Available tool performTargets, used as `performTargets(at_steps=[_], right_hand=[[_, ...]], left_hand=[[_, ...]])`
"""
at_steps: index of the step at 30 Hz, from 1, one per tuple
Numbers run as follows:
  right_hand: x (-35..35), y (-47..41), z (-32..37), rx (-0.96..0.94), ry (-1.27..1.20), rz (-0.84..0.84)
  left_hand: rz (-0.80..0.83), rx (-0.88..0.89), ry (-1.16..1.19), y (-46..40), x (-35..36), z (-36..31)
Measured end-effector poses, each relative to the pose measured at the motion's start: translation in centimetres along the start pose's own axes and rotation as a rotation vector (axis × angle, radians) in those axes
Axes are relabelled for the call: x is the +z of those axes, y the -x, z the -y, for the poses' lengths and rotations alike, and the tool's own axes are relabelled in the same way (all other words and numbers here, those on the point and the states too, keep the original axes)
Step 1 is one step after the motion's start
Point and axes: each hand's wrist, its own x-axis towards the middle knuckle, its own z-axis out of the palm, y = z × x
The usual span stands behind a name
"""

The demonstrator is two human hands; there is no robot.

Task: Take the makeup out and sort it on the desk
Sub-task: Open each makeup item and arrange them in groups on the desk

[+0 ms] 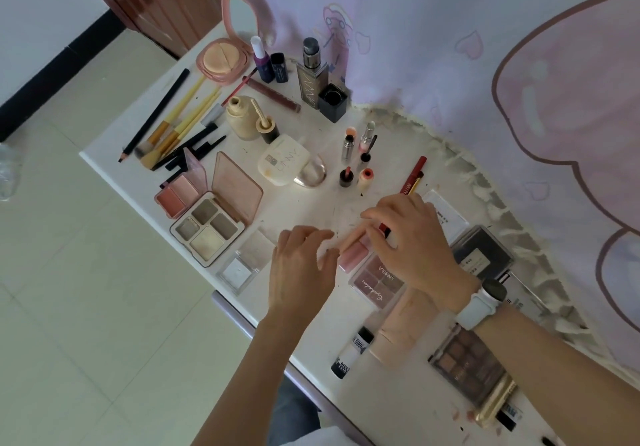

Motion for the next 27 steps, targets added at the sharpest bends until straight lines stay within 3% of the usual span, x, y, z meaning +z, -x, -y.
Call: performTargets(at_steps=[5,11,16,20,27], right_hand=[[0.4,0.4,1.0,-0.021,-0.025,0.010],[-0.4,0.6,2.3,0.002,-0.193,-0.118],[-1.1,0.3,3.5,0.257,-0.439,0.004],[-0.8,0.3,4.5,0.322,-0.684,0.010],[-0.8,0.5,5.9,0.304,-0.673,-0.119]], left_hand=[[-0.038,0.021,0.010,1.6,0.2,0.3],[-0.107,0.031,0.034,1.9,0.0,0.4],[-0.230,0.110,0.056,2.7,-0.9,0.6],[-0.224,0.188,0.066,2.7,-1.6,0.3],[-0.189,0.270,-0.025,2.8,-2.5,-0.4]])
